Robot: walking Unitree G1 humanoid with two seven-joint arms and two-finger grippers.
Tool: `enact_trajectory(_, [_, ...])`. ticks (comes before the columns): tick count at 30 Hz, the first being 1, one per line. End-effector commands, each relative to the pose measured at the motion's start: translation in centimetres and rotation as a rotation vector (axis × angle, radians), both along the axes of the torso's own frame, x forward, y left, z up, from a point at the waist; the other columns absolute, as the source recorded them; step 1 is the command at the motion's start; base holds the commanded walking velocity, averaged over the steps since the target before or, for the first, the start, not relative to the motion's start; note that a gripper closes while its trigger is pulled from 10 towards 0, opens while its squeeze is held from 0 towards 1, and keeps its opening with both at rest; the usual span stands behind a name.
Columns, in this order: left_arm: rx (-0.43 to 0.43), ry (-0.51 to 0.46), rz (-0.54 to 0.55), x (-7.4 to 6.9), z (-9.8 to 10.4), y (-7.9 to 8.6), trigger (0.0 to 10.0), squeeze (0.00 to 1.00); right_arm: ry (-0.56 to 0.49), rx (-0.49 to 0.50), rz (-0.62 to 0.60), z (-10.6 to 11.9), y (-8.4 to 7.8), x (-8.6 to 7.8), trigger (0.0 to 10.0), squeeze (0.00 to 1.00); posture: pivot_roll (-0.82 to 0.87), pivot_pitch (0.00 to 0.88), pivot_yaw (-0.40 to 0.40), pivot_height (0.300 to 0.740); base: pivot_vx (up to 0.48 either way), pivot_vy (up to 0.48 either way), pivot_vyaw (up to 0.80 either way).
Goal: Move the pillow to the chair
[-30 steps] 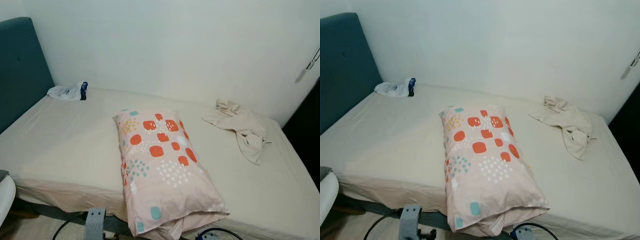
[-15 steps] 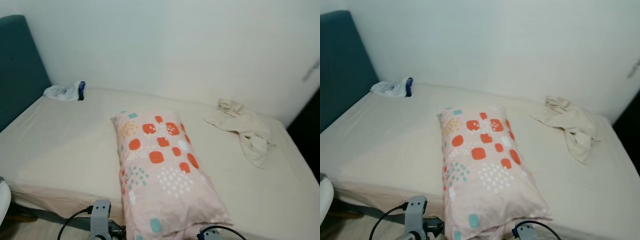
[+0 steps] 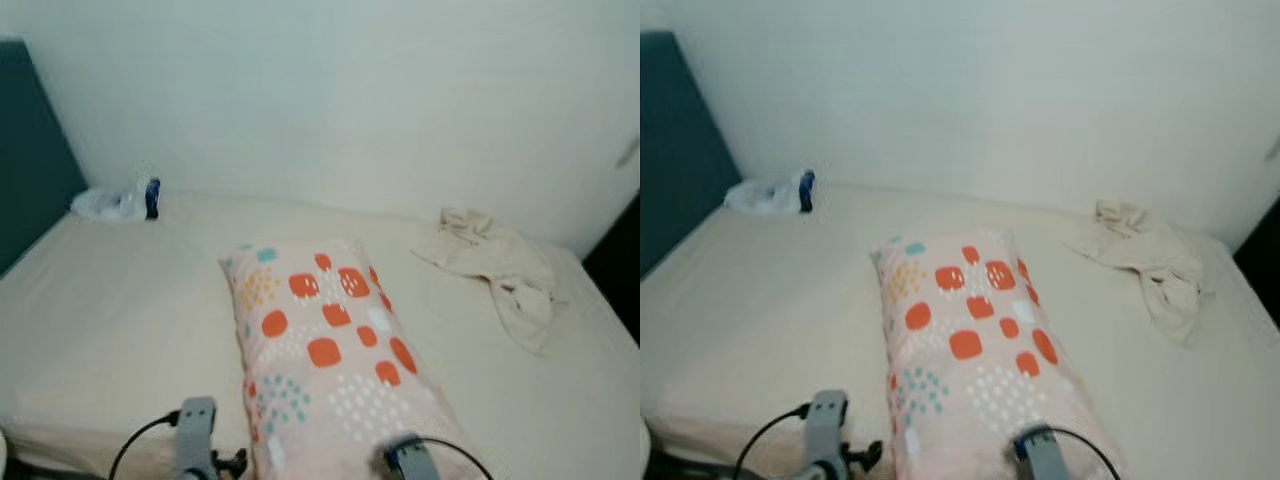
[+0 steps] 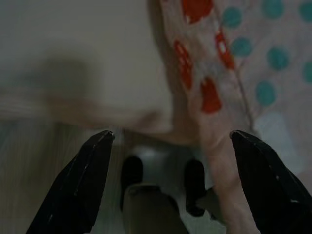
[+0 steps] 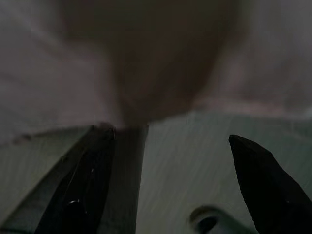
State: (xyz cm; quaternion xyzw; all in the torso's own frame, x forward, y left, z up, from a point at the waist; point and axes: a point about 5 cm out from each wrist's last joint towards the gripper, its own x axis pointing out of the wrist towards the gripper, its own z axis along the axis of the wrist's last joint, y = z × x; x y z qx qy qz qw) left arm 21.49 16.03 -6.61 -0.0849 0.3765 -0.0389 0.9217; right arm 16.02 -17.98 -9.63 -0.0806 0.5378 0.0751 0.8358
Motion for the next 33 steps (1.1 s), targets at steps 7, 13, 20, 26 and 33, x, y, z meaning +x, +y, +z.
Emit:
enact_trajectory(7, [-0.026,0.036,-0.006,-1.0,-0.6,-0.4,10.0,0.00,0.020,-0.005,-0.012,-0.2,-0.1,-0.6,10.0,0.00,0.10,0.000,-0.050,0.739,0.000,-0.420,0.00])
enact_trajectory(13, [-0.052,0.030,0.016,-0.9,-0.5,-0.3,10.0,0.00,-0.010,0.006,-0.037,0.0,0.0,0.0,10.0,0.00,0.09,0.000,-0.047,0.739,0.000,-0.045,0.00])
enact_trajectory(20, [-0.066,0.026,0.014,-0.8,-0.5,-0.3,10.0,0.00,-0.055,0.014,-0.045,0.6,0.2,1.4,10.0,0.00,0.10,0.000,-0.049,0.739,0.000,0.000,0.00])
enact_trajectory(26, [-0.058,0.026,-0.013,-0.8,-0.5,-0.5,10.0,0.00,-0.058,0.015,-0.035,0.6,0.4,1.6,10.0,0.00,0.10,0.000,-0.052,0.739,0.000,-0.284,0.00])
enact_trajectory(33, [-0.036,0.016,0.015,-0.5,-0.3,-0.2,10.0,0.00,-0.101,0.042,-0.066,1.0,0.5,2.4,10.0,0.00,0.10,0.000,-0.045,0.739,0.000,-0.206,0.00])
